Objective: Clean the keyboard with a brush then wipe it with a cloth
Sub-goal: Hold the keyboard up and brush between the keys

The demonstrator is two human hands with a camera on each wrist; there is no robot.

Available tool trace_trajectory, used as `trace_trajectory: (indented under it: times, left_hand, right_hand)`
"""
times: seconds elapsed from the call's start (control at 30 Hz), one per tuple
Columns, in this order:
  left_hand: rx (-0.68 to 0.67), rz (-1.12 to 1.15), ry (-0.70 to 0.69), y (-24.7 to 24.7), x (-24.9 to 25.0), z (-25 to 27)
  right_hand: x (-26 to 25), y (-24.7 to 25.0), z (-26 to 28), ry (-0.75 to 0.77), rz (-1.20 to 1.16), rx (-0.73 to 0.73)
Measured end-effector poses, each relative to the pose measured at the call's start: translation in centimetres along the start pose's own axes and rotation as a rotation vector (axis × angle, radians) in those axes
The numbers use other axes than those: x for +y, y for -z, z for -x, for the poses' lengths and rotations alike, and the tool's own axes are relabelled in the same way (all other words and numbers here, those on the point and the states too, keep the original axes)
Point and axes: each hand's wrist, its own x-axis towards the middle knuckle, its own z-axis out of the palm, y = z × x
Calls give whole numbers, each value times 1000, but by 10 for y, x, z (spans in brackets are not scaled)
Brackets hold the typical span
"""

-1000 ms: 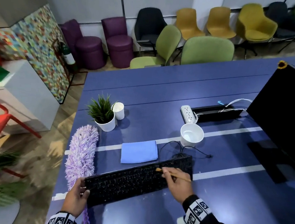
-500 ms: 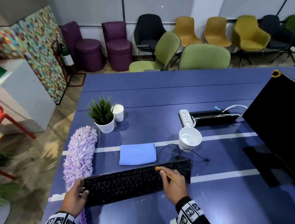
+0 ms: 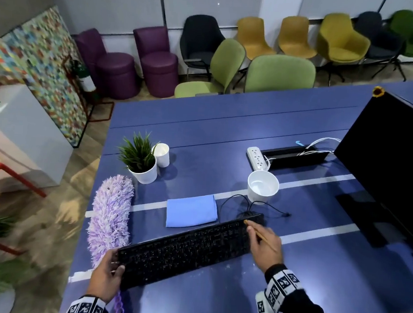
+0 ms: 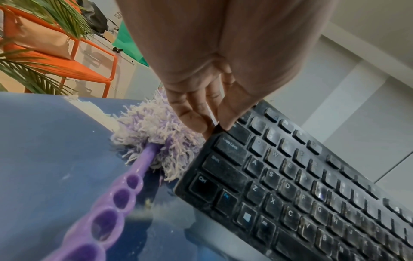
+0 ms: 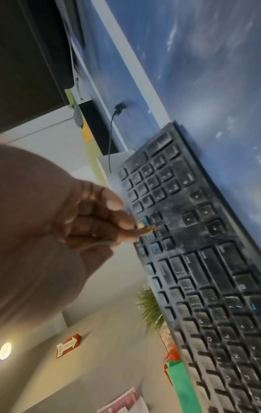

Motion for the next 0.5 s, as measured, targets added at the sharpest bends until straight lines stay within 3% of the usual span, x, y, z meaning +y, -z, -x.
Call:
trace_trajectory:
  times: [0.07, 0.13, 0.27, 0.37, 0.5]
  left_hand:
    - [-20, 19, 8, -1, -3, -2]
    - [-36, 44, 17, 0, -3, -4]
    - [-49, 109, 41, 3, 8, 1]
    - [-73, 147, 49, 3, 8, 1]
    - [-83, 168, 44, 5, 14, 3]
  right_hand:
    - [8, -8, 11, -5, -25, -160]
    - [22, -17, 21, -109, -59, -233]
    - [32, -15, 28, -214, -131, -87]
    - [32, -14, 33, -270, -111, -336]
    - [42, -8, 29, -351, -160, -219]
